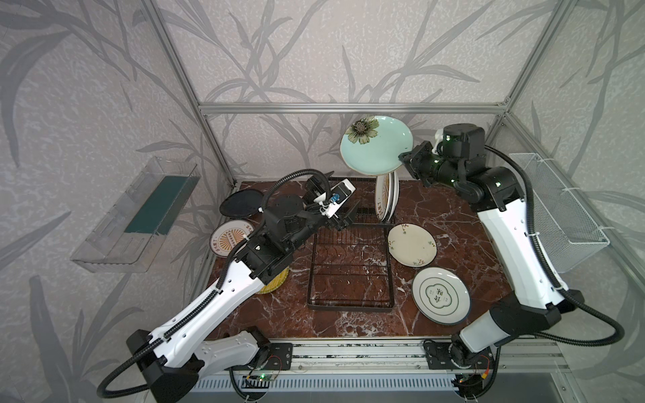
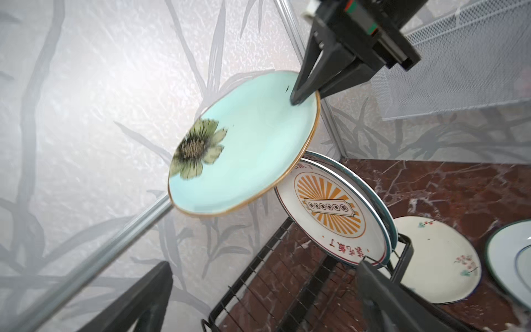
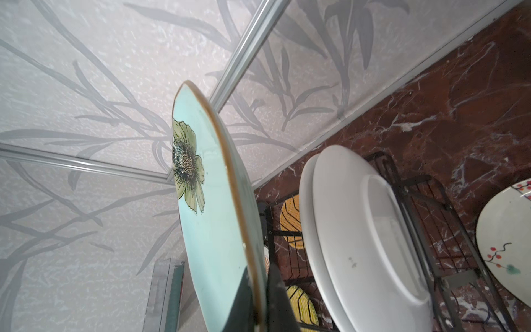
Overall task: Load plates into a dish rack
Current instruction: Place the plate on the dish rack.
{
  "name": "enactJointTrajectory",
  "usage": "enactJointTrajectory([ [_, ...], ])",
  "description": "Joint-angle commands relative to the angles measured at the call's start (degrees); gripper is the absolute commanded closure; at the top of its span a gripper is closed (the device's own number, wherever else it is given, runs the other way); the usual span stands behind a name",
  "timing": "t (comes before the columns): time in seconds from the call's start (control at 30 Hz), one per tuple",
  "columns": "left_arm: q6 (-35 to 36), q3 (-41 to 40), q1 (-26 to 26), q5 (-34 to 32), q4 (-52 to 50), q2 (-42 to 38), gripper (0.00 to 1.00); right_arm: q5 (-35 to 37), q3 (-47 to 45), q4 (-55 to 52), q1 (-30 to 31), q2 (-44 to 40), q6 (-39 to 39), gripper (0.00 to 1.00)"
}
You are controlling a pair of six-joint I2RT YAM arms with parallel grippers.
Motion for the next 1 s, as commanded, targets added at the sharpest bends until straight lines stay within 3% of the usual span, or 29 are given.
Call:
enactJointTrajectory([
  [0.0,17.9,-1.2,-2.0,-4.7,8.0,0.9,0.01,0.4,5.1,5.6,2.0,0.8,0.2,1.00],
  [0.17,22.1,1.2,-2.4,-8.3,5.1,5.3,0.13,-0.1,10.2,3.2,4.6,4.7,-0.2,1.00],
  [0.37,20.3,2.5,-2.4,-12.5,5.2,8.5,0.32,-0.5,14.4,0.9,6.4,8.7,-0.3,1.00],
  [0.9,23.5,2.5,-2.4,-19.8,10.6,12.4,0.52,-1.1,13.9,1.3,8.6,9.7,0.0,1.00],
  [0.97,24.2,2.5,-2.4,-20.7,11.8,12.9,0.61,-1.3,14.1,1.2,8.9,9.9,-0.1,1.00],
])
